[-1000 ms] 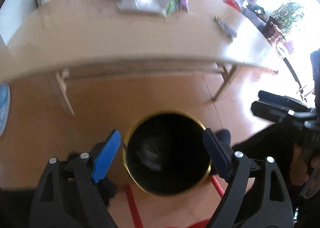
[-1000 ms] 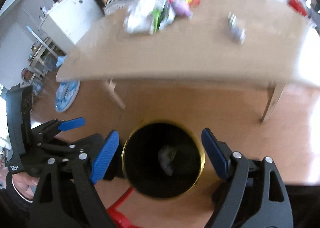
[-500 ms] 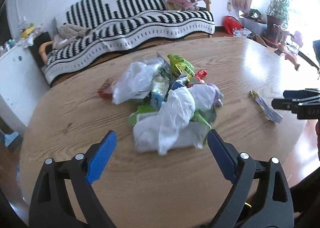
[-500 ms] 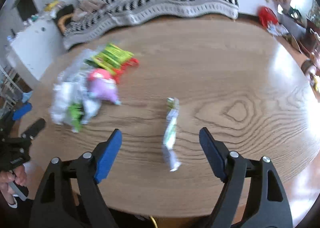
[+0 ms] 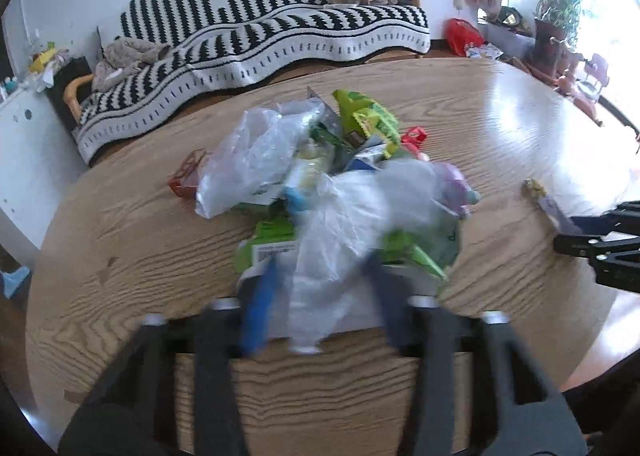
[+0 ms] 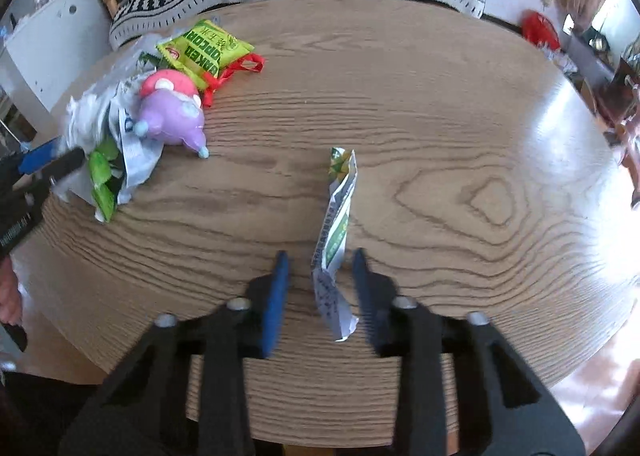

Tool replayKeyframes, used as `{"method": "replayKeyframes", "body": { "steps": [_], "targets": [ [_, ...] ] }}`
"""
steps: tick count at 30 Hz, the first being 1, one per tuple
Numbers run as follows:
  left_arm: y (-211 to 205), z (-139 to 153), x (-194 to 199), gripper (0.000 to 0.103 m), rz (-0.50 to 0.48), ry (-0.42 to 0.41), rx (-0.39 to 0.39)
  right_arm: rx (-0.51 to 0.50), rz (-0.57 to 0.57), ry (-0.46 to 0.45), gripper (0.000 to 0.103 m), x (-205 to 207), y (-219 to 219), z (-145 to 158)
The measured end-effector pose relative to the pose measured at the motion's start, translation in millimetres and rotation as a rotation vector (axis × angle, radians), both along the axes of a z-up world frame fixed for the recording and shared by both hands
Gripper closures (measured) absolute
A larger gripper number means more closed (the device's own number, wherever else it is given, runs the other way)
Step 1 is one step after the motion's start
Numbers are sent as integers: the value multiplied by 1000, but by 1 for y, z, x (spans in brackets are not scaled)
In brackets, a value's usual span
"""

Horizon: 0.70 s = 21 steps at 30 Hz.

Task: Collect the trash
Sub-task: 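Grasp the white tissue with the left gripper while the right grasps the silver-green wrapper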

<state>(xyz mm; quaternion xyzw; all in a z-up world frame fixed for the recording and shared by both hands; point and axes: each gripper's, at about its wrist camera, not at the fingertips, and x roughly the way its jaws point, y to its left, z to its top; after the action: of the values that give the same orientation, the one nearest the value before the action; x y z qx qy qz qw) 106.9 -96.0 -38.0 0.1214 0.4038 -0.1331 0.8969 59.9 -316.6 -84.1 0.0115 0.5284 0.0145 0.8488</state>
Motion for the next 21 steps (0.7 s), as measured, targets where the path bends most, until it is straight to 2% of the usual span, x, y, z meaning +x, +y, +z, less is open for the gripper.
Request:
{"method": "replayKeyframes", "body": {
  "steps": [3, 8, 12, 17, 21],
  "targets": [
    [3, 11, -8, 86, 5, -31, -29, 30, 4, -16, 86, -3, 3, 5],
    [20, 37, -28, 87, 33, -70, -111, 72, 18, -97, 86, -16, 9, 26],
    [33, 47, -53, 87, 47, -81, -140, 120, 26, -126, 86, -31, 8, 38],
    [48, 47, -97, 87, 75, -54, -198, 163, 58, -159, 86, -66, 16, 54],
    [53, 32, -140, 87, 102, 22, -221, 194, 94, -189, 86, -107, 28, 61]
  ]
}}
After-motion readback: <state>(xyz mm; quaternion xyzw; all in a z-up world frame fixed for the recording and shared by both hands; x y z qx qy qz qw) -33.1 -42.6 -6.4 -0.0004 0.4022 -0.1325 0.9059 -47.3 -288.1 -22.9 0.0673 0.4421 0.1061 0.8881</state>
